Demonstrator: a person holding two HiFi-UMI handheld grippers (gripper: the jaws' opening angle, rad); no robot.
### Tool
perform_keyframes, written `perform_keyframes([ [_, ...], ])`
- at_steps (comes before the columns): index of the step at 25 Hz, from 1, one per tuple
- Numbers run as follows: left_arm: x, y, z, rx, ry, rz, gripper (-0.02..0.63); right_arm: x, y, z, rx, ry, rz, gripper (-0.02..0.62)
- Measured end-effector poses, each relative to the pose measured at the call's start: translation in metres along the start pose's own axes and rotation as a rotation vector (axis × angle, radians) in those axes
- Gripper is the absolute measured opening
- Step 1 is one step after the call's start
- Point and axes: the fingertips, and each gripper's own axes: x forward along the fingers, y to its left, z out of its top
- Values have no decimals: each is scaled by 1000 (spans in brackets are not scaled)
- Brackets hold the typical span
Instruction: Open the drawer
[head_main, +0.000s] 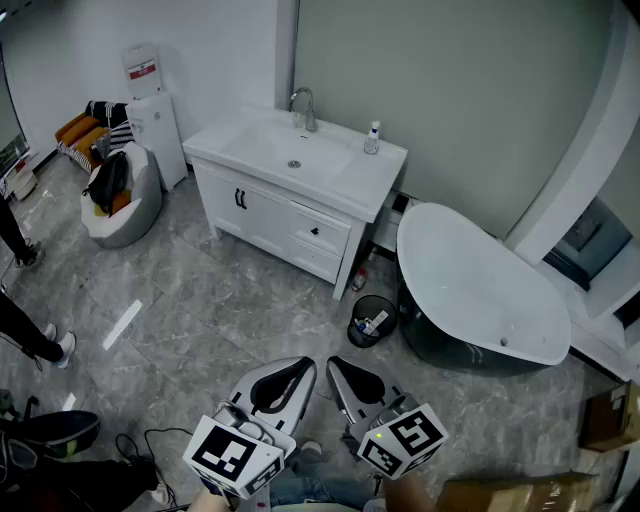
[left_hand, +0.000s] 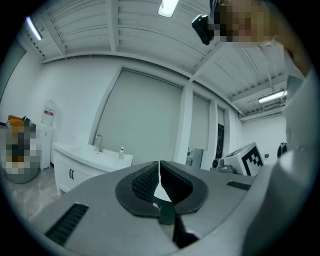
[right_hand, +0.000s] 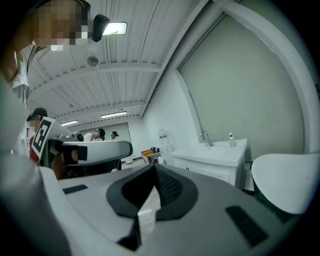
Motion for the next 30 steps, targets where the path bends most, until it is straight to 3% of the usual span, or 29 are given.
perform_keyframes([
  [9, -4, -14, -7, 25, 1, 23, 25, -15, 4, -12, 3, 6, 27, 9],
  [17, 4, 2, -8, 20, 14, 58, 25, 0, -2, -17, 26, 27, 51, 9],
  [30, 67, 102, 8, 27, 18, 30, 25, 104, -54, -8, 42, 52, 12, 9],
])
